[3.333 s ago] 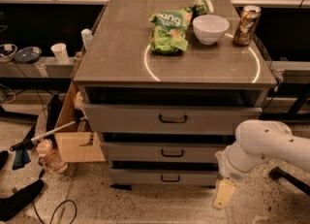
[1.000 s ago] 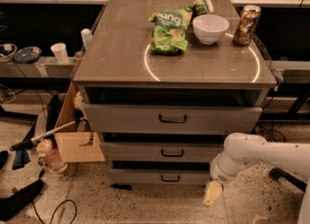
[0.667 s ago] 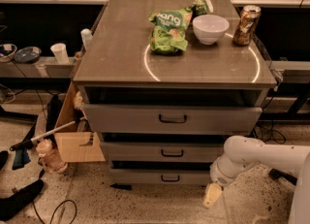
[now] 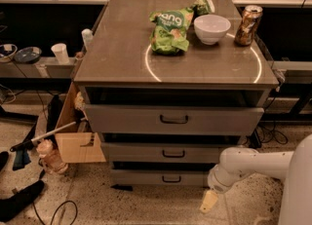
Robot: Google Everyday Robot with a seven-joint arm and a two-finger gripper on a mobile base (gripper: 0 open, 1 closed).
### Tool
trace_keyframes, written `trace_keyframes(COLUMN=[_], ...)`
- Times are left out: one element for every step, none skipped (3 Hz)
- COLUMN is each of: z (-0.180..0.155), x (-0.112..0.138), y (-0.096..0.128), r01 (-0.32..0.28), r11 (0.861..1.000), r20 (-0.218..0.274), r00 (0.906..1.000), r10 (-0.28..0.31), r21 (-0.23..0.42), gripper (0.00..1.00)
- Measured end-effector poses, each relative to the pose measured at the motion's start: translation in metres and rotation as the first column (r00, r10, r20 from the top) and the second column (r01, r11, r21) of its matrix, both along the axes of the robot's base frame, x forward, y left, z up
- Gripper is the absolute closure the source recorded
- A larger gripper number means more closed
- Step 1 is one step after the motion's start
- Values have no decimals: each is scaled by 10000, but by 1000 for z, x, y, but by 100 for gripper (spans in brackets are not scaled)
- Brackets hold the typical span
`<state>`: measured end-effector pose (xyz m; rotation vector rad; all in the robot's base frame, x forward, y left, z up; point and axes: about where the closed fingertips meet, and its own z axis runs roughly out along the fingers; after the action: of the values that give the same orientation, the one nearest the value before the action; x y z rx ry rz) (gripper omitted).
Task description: Open bottom drawer
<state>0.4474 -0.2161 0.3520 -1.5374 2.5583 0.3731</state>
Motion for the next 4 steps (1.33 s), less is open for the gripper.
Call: trace_keyframes(z=[-6,-16,-29,-29], x=[-1,4,10,10], y=[3,7,14,14], r01=[-392,-1163,-1837,-1837], r11=[9979,9911,9808,9808], r20=[-196,-336,-319,-319], r00=[9990,9924,9820,9820], r10=[402,1186,1861,1861], r21=[513,647,661,661], gripper=[0,0,0,0])
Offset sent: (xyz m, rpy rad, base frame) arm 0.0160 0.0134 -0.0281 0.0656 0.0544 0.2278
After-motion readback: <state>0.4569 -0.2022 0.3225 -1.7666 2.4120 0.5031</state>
